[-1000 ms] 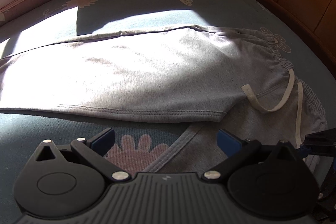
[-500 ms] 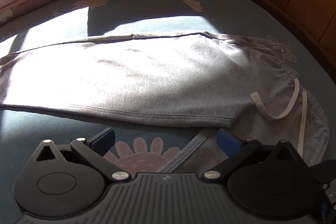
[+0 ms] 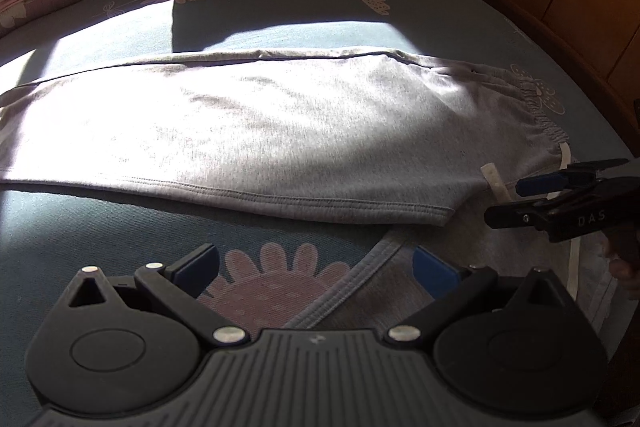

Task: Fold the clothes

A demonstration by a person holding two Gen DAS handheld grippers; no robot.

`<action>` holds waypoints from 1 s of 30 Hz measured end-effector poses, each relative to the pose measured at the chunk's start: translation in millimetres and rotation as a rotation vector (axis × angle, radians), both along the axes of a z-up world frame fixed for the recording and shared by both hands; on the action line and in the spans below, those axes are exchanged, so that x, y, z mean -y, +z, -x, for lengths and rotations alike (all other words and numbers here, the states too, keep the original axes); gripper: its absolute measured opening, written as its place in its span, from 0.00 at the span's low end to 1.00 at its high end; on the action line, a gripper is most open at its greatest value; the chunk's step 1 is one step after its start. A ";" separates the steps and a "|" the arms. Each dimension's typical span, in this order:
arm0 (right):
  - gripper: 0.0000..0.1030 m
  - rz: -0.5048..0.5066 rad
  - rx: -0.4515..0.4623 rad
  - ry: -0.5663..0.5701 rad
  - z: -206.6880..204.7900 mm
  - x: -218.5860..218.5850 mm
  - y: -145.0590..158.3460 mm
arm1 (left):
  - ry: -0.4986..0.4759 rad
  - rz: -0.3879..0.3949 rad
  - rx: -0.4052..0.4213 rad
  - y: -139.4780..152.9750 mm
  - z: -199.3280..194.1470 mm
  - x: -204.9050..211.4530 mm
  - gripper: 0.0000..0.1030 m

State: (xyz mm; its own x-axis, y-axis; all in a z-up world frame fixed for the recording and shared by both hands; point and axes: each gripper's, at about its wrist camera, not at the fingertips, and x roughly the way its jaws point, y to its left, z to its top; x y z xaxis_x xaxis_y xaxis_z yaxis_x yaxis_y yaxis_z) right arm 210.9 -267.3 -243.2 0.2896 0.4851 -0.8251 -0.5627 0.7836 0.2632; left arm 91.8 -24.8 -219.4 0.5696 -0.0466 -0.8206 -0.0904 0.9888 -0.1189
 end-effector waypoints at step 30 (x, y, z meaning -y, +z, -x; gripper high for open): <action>0.92 0.028 -0.171 -0.199 53.6 0.5 6.3 | -0.226 0.148 -0.176 -30.4 32.0 -8.8 0.99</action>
